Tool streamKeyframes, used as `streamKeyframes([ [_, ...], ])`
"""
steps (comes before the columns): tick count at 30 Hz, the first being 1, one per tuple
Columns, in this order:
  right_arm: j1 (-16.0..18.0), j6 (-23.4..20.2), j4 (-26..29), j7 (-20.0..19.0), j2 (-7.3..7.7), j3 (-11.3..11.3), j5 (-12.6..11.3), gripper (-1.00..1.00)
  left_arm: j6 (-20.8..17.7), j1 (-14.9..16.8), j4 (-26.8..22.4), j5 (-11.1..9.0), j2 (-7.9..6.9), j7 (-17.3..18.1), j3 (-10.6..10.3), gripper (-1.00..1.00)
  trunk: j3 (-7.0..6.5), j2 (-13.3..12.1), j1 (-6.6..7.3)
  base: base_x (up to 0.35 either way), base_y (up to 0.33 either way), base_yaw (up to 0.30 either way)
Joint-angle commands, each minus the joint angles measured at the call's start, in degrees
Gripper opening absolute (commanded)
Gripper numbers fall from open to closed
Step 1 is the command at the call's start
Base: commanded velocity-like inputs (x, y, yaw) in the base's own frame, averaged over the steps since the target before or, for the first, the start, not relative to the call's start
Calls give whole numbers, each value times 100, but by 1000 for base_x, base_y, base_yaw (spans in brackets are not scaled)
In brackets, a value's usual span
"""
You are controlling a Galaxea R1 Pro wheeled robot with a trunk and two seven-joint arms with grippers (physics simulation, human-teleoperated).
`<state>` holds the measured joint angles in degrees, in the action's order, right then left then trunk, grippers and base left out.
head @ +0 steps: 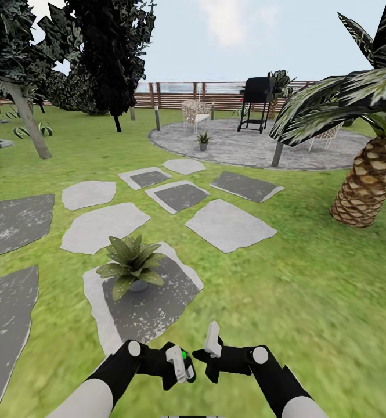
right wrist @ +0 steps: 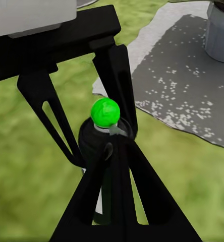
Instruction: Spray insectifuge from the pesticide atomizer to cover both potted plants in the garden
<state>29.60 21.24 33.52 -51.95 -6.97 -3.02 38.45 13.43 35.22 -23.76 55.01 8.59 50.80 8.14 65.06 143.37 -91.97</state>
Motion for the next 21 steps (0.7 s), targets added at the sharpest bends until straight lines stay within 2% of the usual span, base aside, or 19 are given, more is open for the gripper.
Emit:
streamKeyframes([
  [1, 2, 21, 6, -26, -7, -32, 40, -100, 35, 2, -6, 54, 13, 16, 49, -100, 5, 2, 1, 0, 0, 0],
  [21, 2, 21, 6, -26, -7, -32, 40, -100, 37, 2, 1, 47, 117, 45, 47, -100, 5, 2, 1, 0, 0, 0],
])
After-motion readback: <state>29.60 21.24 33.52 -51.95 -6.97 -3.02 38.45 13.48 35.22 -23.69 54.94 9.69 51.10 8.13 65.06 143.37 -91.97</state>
